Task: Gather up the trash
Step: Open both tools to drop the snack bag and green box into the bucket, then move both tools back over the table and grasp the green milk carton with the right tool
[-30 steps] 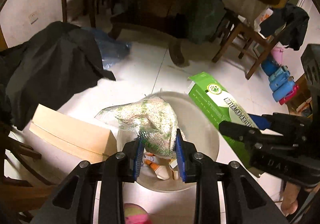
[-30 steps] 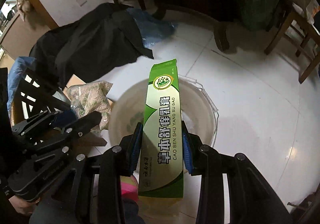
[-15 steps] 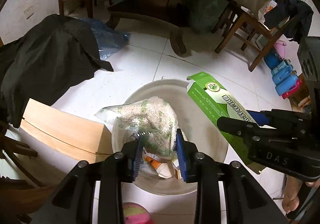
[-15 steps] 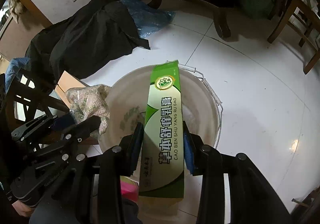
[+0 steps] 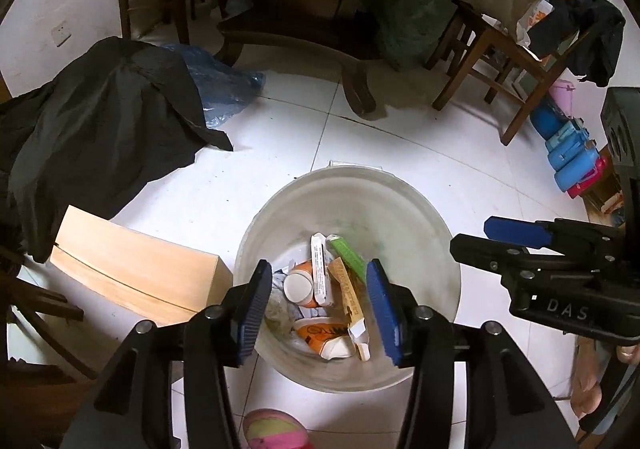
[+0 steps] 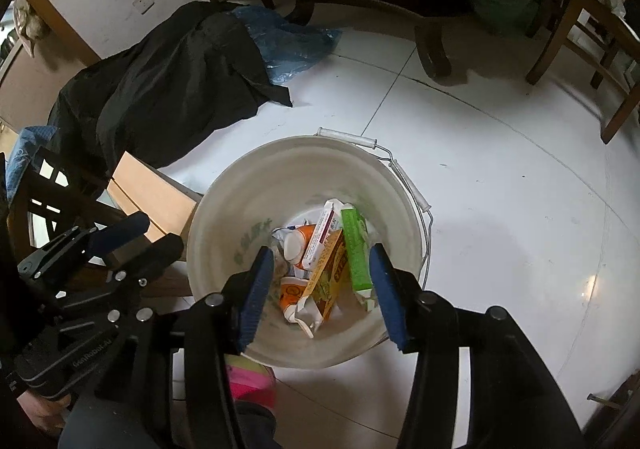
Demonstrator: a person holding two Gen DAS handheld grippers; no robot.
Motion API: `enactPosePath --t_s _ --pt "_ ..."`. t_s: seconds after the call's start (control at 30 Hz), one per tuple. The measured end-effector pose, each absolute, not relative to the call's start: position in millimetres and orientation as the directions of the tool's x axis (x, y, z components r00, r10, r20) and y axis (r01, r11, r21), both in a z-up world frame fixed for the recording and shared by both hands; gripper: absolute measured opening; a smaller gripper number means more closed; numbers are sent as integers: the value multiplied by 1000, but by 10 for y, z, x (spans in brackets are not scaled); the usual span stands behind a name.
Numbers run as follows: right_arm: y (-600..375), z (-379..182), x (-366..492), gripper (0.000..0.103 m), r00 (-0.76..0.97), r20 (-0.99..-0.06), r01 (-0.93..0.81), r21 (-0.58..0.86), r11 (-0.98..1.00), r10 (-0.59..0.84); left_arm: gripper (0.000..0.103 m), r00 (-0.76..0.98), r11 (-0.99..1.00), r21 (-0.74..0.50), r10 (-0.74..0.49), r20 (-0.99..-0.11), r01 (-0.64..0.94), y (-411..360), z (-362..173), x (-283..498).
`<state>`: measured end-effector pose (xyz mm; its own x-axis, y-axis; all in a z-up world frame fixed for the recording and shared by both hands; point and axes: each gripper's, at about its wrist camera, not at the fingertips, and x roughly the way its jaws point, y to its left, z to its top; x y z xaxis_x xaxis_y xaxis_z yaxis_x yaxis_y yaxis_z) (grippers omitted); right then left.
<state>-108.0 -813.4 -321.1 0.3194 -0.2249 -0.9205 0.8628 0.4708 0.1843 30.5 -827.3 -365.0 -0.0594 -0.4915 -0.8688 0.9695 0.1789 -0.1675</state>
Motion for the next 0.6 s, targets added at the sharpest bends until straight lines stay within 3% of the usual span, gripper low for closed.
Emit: enactPosePath --t_s 0.5,0.6 --pt "-8026 -2826 -1077 53 336 -890 851 147 504 -307 54 -25 196 -153 -534 -845 969 -8059 -3231 365" --pt "-7960 -2648 -1102 62 349 -864 850 129 510 -363 55 -3 204 -140 -553 -833 969 -7936 -3078 399"
